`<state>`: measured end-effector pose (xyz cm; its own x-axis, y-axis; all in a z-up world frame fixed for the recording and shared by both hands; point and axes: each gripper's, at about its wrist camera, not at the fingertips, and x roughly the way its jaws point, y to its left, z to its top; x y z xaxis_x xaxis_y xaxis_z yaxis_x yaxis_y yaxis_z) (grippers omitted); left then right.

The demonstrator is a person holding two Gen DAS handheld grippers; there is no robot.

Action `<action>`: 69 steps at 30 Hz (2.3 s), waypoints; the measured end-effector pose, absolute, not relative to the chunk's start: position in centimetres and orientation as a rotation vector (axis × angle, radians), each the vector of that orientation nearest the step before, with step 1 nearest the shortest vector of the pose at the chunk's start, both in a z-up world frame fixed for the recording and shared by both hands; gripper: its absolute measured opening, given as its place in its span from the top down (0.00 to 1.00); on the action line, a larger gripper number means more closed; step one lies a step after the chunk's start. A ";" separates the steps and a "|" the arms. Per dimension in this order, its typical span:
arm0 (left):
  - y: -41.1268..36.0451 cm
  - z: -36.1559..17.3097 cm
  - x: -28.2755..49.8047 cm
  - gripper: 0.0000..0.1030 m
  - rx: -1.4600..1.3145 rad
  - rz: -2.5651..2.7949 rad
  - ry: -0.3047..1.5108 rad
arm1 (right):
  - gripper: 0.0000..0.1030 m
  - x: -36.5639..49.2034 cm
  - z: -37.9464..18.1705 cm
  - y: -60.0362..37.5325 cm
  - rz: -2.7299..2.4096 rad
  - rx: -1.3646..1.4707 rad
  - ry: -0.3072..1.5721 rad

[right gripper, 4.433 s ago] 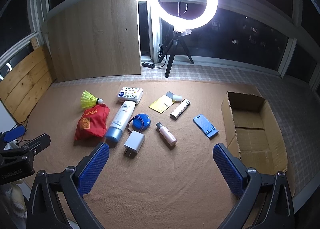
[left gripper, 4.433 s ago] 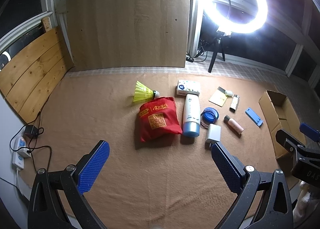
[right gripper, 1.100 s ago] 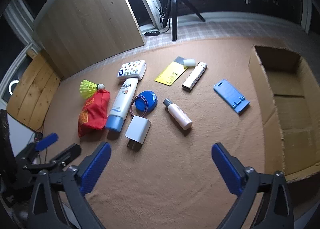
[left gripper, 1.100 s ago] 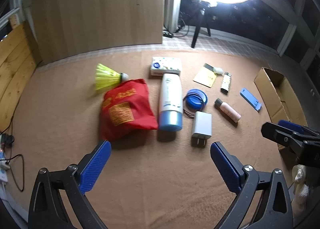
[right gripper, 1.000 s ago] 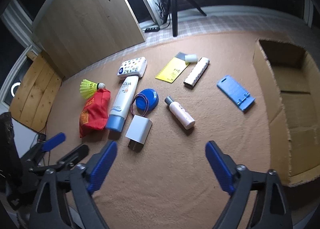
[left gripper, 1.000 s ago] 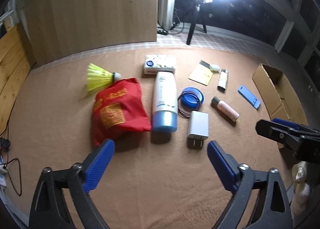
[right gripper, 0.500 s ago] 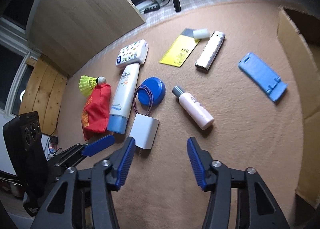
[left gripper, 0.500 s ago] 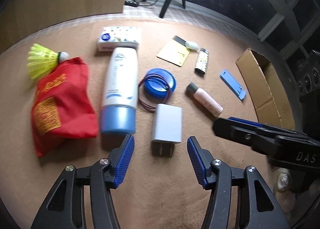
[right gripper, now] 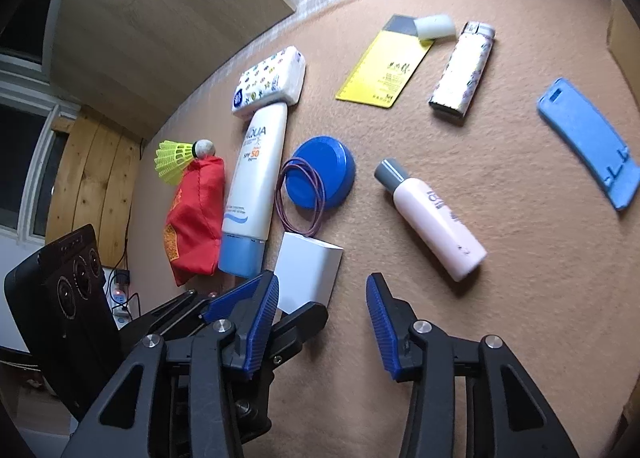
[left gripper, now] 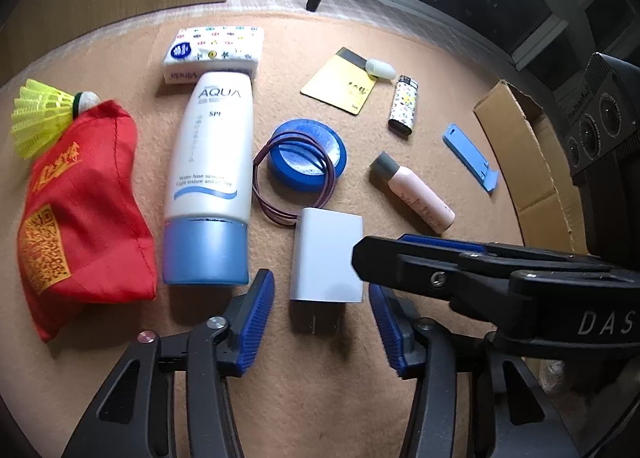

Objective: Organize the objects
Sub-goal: 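Move the right tool to the white charger plug and grasp it, then carry the white charger plug into the cardboard box and open the right tool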

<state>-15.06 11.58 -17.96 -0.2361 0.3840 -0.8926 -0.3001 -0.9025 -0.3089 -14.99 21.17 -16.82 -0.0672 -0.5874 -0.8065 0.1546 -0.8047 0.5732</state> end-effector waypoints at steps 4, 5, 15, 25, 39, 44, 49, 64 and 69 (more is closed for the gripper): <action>11.5 -18.1 -15.3 0.57 -1.593 2.161 -0.139 | 0.62 -15.2 -17.4 21.0 -1.905 1.720 -0.464; 11.5 -18.1 -15.3 0.58 -1.592 2.154 -0.144 | 0.62 -15.3 -17.5 20.9 -1.901 1.721 -0.462; 12.4 -18.4 -13.6 0.60 -1.571 2.137 -0.179 | 0.72 -14.2 -17.8 21.5 -1.852 1.727 -0.461; 14.9 -18.0 -10.3 0.60 -1.565 2.124 -0.200 | 0.72 -12.0 -16.3 25.1 -1.889 1.704 -0.469; 22.5 -10.2 -9.4 0.61 -1.350 2.186 -0.103 | 0.72 -11.9 -7.9 33.3 -2.091 1.495 -0.490; 27.6 -8.3 -9.4 0.61 -1.285 2.138 -0.068 | 0.72 -11.6 -6.4 37.7 -2.195 1.459 -0.531; 32.7 -7.9 -8.9 0.61 -1.244 2.083 -0.015 | 0.72 -11.7 -6.5 42.2 -2.263 1.467 -0.586; 41.2 -10.7 -8.1 0.61 -1.293 1.967 0.086 | 0.73 -11.6 -10.1 47.7 -2.299 1.568 -0.668; 41.0 -11.3 -8.4 0.35 -1.310 1.989 0.087 | 0.40 -11.4 -9.9 48.2 -2.385 1.579 -0.641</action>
